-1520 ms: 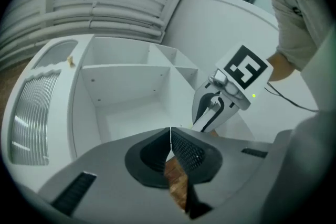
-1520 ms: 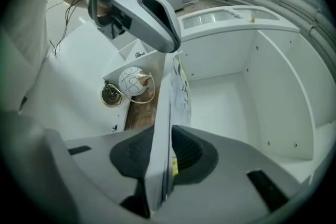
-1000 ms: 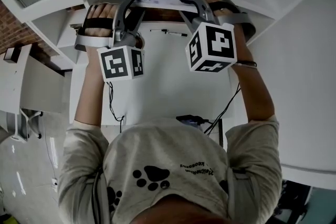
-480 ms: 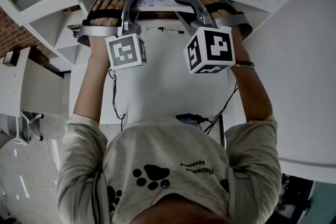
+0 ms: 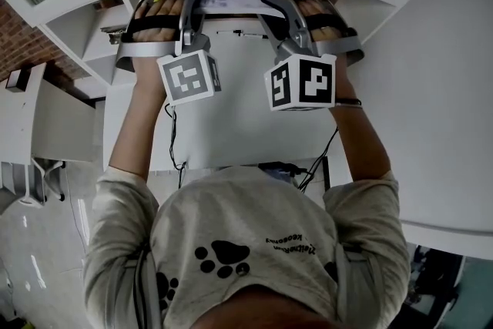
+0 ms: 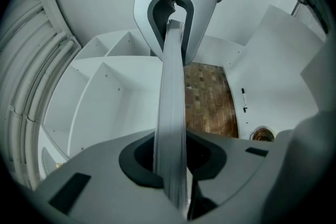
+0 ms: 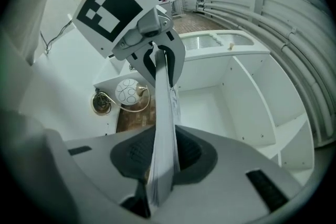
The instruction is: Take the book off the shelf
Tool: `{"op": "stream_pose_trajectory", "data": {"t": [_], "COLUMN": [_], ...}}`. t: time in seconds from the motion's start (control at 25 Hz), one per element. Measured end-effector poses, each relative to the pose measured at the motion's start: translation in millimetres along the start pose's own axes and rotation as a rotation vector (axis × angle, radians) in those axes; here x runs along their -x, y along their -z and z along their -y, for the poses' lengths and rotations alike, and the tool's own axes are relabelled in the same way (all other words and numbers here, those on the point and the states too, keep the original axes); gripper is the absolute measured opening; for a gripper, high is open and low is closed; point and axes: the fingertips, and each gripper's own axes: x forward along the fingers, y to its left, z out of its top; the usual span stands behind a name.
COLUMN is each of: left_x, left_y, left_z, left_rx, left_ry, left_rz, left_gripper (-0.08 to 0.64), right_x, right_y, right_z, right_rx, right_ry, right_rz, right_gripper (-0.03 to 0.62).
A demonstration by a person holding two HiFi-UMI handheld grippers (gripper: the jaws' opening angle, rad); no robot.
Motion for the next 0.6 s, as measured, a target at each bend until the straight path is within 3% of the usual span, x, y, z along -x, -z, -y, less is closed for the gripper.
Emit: {"op": "stream_pose_trajectory", "data": {"t": [0.32, 0.44, 0.6], "left_x": [44.9, 70.7, 93.4], "left_y": [-3.0, -5.5, -2.4], "left_z": [2.7, -2.6, 15.7], "left_rx": [0.006, 0.022, 0.041], "left_ry": [-0.012, -0.028, 0.020], "left_rz": [0.013, 0.025, 0.041], "left_gripper": [0.081, 0.081, 0.083], "right_x": [38.0, 59.4, 73.7], "right_y": [-20.8, -31.9, -41.8], "right_z": [-10.7, -11.5, -32.0], "right_rx": [-0.037, -0.097, -0.139], "right_ry": [0.053, 0.070, 0.041], "right_rz": [-0.012, -0.001, -0.018], "right_gripper": [0.080, 0.080, 0.081]}}
